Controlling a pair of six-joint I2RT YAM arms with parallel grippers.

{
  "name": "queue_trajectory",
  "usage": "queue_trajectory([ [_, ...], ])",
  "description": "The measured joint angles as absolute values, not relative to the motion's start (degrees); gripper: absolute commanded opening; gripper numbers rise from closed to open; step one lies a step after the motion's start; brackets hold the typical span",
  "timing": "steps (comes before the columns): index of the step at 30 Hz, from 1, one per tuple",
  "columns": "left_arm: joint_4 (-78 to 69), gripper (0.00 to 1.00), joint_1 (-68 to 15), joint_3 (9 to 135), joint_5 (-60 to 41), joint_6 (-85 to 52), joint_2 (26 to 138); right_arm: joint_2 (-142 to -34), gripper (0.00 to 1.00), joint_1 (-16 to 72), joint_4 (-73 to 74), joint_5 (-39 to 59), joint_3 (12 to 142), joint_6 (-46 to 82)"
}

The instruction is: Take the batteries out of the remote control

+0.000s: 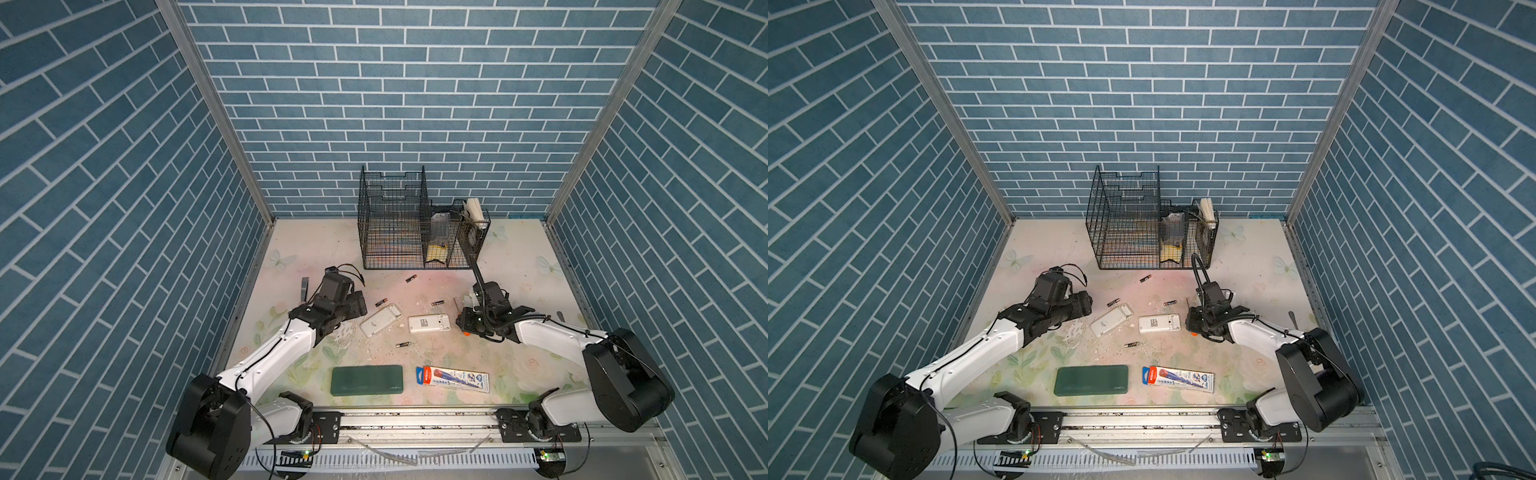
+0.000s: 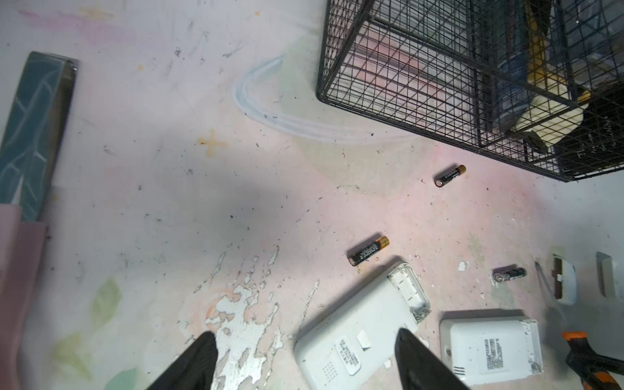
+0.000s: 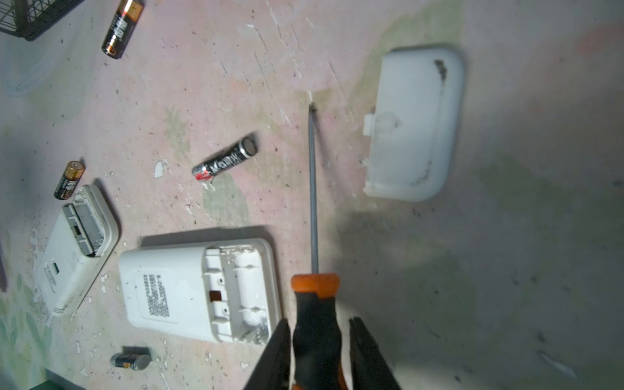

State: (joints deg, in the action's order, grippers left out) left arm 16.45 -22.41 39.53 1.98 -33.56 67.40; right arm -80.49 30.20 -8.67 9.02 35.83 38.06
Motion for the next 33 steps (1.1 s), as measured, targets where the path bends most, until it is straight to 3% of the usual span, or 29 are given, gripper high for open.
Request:
queue_trajectory([
  [9, 17.30, 0.95, -17.23, 41.06, 1.61, -30.04, 61.73, -79.18, 0.44, 30.13, -15.18, 8.56, 37.39, 35.90],
  [10, 17.32, 0.97, -16.47, 41.06, 1.63, -29.54, 61.30, -78.59, 0.50, 30.13, -15.79, 8.32, 37.50, 35.75],
  [11, 17.34, 0.98, -15.62, 41.06, 1.69, -29.12, 60.99, -77.78, 0.77, 30.11, -16.38, 8.12, 37.65, 35.66],
  [12, 17.34, 0.99, -14.59, 41.06, 1.87, -28.75, 60.73, -76.62, 0.98, 30.09, -17.08, 7.73, 37.93, 35.79],
  [20, 18.15, 1.00, -6.13, 43.40, 6.33, -23.03, 61.84, -64.53, 0.99, 27.62, -18.81, 3.09, 44.91, 32.62],
  [25, 14.63, 1.00, -4.80, 43.44, 13.13, -15.22, 62.74, -56.66, 0.99, 23.27, -18.48, -8.08, 45.47, 30.52],
  [33, -9.61, 1.00, -1.52, 24.82, 15.99, -5.56, 62.57, -50.63, 0.99, 18.76, -11.70, -26.11, 37.80, 25.58],
])
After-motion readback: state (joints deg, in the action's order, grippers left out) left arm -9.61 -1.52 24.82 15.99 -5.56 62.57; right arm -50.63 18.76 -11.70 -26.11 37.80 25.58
